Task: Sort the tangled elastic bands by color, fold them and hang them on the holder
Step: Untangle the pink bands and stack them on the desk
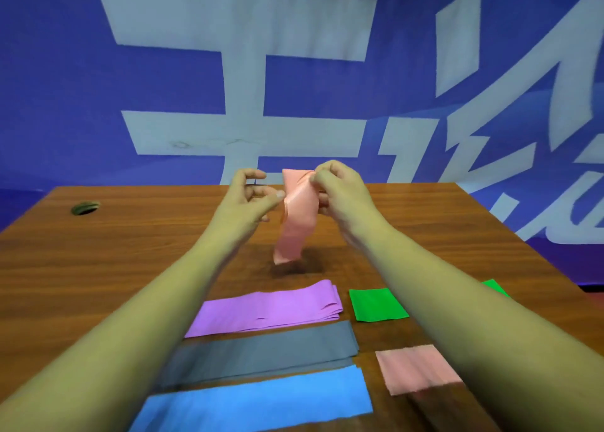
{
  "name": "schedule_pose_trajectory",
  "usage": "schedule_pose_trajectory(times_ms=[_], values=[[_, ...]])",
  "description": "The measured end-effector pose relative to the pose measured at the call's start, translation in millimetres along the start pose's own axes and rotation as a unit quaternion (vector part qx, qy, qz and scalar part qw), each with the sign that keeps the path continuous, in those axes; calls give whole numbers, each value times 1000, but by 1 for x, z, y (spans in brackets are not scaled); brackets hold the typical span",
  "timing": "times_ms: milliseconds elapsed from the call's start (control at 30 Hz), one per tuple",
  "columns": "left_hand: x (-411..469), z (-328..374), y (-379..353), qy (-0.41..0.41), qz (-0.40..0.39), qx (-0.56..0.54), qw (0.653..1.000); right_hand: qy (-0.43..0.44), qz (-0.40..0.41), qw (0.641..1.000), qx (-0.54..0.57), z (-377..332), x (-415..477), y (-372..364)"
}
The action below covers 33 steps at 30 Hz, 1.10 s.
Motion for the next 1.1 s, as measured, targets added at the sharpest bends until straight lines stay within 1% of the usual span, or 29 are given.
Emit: schedule_pose_trajectory(times_ms=[100,200,267,400,500,567,633,700,767,833,900,967,1100], values=[[-7,35,-1,-16,-51,45,998,9,-13,1000,-1,-28,-26,9],[-25,64,-13,7,-139,-21,990,31,-8,999,-19,-51,-53,21],[-36,80,-22,7,-162,-62,985,50,-7,998,-25,-63,-69,29],[-52,106,-25,-7,-106,-92,990,64,13,997,-44,-78,-99,46],[-61,119,-25,-10,-110,-75,991,60,44,992,-101,-80,-117,61],[-65,128,-27,-7,-97,-88,991,65,55,987,-140,-76,-127,72],[-70,140,-30,0,-82,-130,988,74,41,980,-182,-70,-137,79],[-72,150,-35,-3,-94,-153,984,74,4,975,-209,-60,-147,82],[-74,157,-41,-3,-114,-165,980,68,-28,976,-206,-51,-154,85],[-77,162,-49,-5,-126,-176,976,56,-41,980,-185,-46,-159,89],[-79,165,-56,-21,-134,-163,977,33,-47,987,-152,-43,-163,93],[-81,166,-61,-34,-125,-138,982,17,-56,990,-130,-42,-167,97],[-81,167,-67,-62,-121,-47,990,28,-60,985,-157,-44,-175,106]])
Point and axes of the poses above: each hand's wrist, its own x-axis towards the middle knuckle, its own y-axis out of the back of the hand, z = x × y, the point moved 4 cm from there along x, towards the middle knuckle, and after that the axes turned 12 degrees about -y, right-handed, at the moved point
